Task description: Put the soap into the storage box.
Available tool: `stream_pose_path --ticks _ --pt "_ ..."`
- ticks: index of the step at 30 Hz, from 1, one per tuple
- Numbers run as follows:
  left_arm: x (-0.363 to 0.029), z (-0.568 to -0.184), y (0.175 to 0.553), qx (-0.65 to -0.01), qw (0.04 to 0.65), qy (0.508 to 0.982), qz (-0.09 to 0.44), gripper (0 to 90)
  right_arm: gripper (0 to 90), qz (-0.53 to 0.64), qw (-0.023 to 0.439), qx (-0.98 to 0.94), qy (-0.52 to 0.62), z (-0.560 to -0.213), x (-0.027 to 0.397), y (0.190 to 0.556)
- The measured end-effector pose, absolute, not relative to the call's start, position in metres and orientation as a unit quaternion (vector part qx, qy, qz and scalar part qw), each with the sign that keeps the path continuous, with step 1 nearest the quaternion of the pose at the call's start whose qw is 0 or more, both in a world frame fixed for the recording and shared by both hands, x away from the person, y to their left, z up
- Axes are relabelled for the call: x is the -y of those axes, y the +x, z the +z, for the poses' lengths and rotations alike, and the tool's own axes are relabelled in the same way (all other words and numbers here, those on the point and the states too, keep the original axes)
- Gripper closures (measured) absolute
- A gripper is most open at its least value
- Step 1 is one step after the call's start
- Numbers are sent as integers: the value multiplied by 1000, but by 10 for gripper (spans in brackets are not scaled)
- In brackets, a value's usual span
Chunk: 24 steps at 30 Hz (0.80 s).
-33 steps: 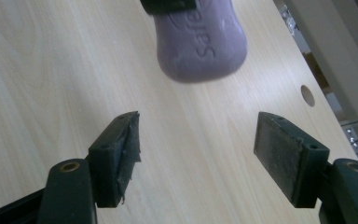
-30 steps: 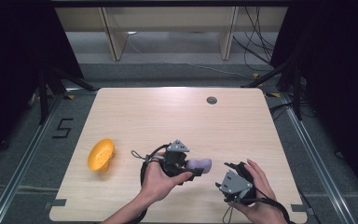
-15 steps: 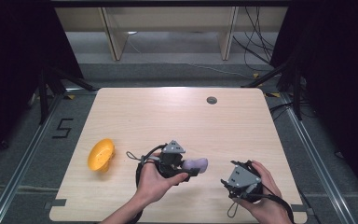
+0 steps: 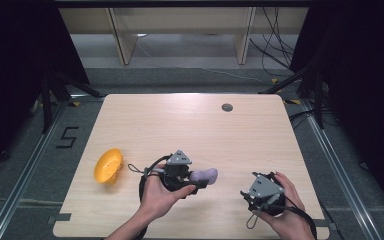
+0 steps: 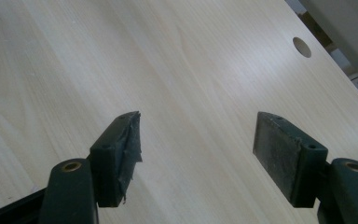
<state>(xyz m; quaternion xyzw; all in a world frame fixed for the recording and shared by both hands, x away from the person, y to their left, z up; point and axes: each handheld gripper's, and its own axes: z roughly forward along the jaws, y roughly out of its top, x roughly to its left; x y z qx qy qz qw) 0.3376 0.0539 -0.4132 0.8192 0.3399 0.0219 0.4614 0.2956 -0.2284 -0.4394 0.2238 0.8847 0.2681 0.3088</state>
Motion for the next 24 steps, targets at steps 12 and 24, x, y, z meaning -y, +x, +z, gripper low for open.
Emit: stream_pose_path --ticks 12,24 --pt "-73 -408 337 -348 457 817 44 584 321 266 308 -883 233 -441 229 296" --pt "-97 -400 341 -365 458 808 67 584 317 265 307 -885 229 -441 231 296"
